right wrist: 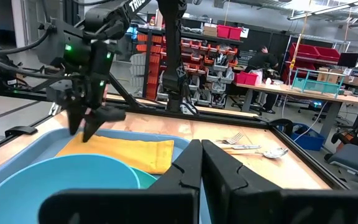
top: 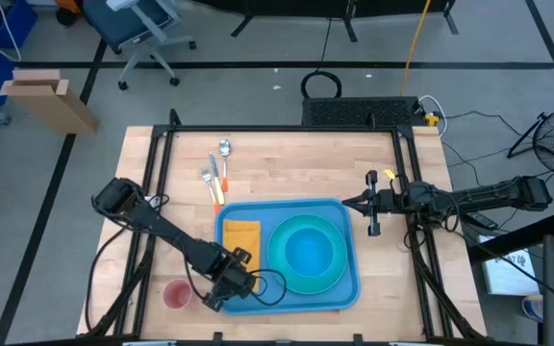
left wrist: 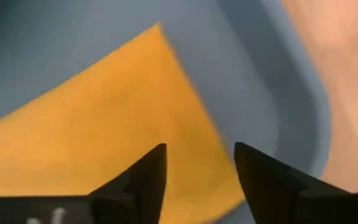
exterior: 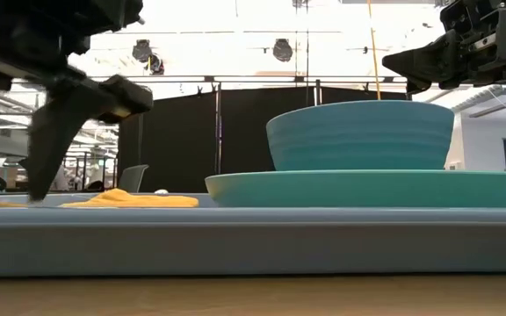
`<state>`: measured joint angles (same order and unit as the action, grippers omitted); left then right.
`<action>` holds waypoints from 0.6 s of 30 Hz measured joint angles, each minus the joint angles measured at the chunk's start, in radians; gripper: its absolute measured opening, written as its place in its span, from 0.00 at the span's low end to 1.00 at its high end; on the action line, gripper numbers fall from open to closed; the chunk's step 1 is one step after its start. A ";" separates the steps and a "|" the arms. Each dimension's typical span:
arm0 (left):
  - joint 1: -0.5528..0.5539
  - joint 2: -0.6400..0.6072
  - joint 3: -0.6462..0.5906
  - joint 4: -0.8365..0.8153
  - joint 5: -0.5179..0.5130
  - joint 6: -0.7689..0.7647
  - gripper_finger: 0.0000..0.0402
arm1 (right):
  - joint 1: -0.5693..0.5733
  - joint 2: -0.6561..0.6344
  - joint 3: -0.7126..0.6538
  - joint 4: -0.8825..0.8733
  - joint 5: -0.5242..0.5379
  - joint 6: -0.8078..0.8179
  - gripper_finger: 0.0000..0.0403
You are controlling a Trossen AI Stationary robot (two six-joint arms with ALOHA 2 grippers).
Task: Set up tray
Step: Adjust the light green plate on the blue serving tray
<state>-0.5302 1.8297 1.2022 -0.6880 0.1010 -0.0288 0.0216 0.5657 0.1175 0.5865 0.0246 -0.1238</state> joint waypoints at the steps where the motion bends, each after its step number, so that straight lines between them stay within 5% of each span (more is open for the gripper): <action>1: 0.005 -0.008 0.019 -0.054 -0.032 0.017 0.51 | 0.000 0.000 0.000 0.000 0.000 0.000 0.00; 9: 0.116 -0.181 0.107 -0.344 -0.315 0.052 0.48 | 0.000 0.000 0.000 0.000 0.000 0.000 0.00; 18: 0.477 -0.544 -0.193 -0.278 -0.416 -0.144 0.30 | 0.000 0.000 0.000 -0.001 0.000 0.000 0.00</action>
<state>-0.0536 1.2857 1.0092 -0.9657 -0.3153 -0.1731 0.0212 0.5659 0.1174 0.5858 0.0242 -0.1238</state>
